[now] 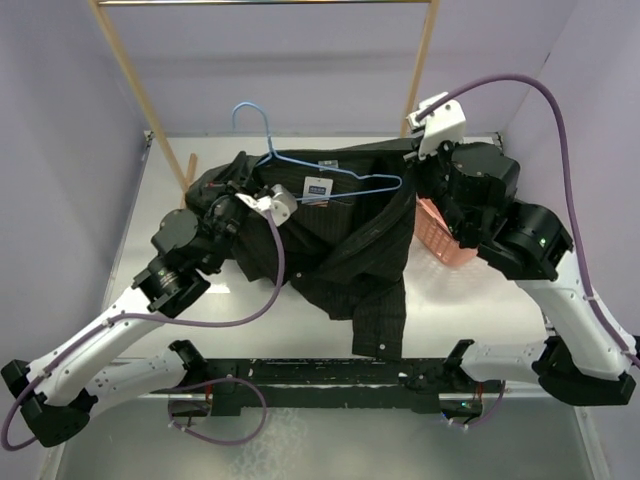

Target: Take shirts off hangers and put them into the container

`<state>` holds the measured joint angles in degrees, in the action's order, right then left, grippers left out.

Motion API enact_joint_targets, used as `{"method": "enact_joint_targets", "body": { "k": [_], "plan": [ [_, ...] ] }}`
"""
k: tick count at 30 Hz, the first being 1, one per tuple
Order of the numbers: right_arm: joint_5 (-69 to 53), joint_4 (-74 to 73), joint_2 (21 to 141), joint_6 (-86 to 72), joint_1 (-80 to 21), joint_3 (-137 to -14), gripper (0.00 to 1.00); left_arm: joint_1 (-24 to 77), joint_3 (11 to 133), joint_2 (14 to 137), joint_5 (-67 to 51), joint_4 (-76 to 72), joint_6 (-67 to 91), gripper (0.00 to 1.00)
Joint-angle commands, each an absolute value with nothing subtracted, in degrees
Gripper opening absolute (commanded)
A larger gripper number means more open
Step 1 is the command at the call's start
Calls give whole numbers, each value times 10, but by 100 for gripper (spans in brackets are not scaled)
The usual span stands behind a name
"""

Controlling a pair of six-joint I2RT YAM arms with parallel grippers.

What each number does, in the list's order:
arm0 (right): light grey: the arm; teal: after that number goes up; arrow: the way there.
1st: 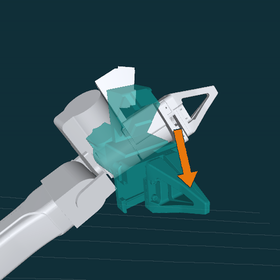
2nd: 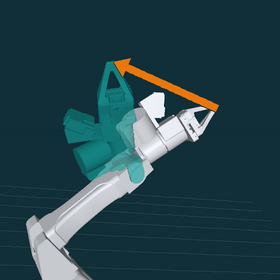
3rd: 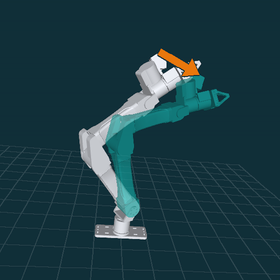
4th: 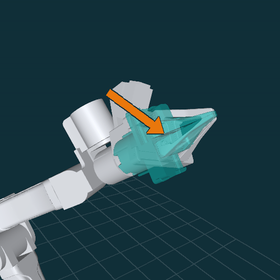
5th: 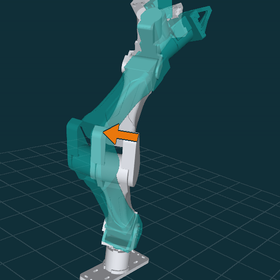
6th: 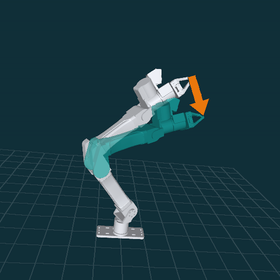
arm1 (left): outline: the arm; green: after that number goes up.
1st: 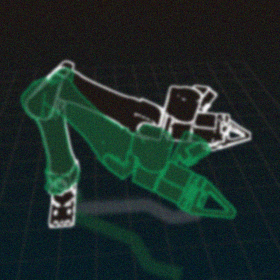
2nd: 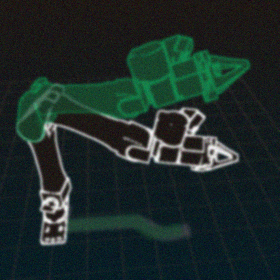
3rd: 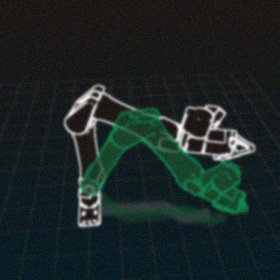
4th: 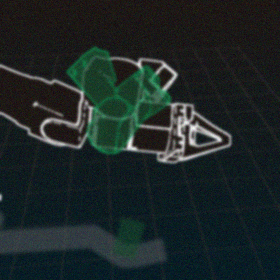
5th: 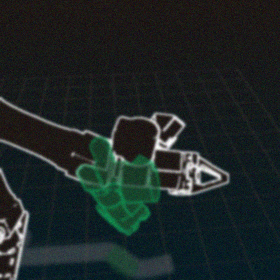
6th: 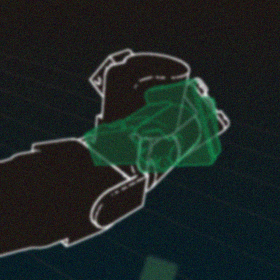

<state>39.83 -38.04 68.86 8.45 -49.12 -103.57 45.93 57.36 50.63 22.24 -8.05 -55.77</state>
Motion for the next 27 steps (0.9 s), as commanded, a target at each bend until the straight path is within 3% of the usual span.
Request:
{"method": "enact_joint_targets", "body": {
  "k": [1,5,7,8,11,16,20,22,27],
  "plan": [
    [431,-438,637,56,-480,-1082,0,444,580,517,301,-131,-584,0],
    [429,-431,623,52,-480,-1048,0,444,590,504,248,-121,-538,0],
    [417,-423,614,47,-480,-1039,41,443,591,504,237,-115,-533,0],
    [415,-410,608,42,-480,-1035,52,443,589,504,234,-111,-533,0],
    [375,-414,583,23,-480,-1036,66,443,583,496,214,-95,-527,0],
    [277,-448,551,-4,-480,-1046,65,444,566,449,123,-68,-492,0],
    [301,-457,563,-1,-480,-1045,51,443,570,419,41,-13,-467,0],
    [323,-460,577,3,-480,-1039,50,444,568,402,1,0,-451,0],
    [298,-468,598,3,-480,-1029,48,443,568,394,17,-10,-431,0]
  ]
}}
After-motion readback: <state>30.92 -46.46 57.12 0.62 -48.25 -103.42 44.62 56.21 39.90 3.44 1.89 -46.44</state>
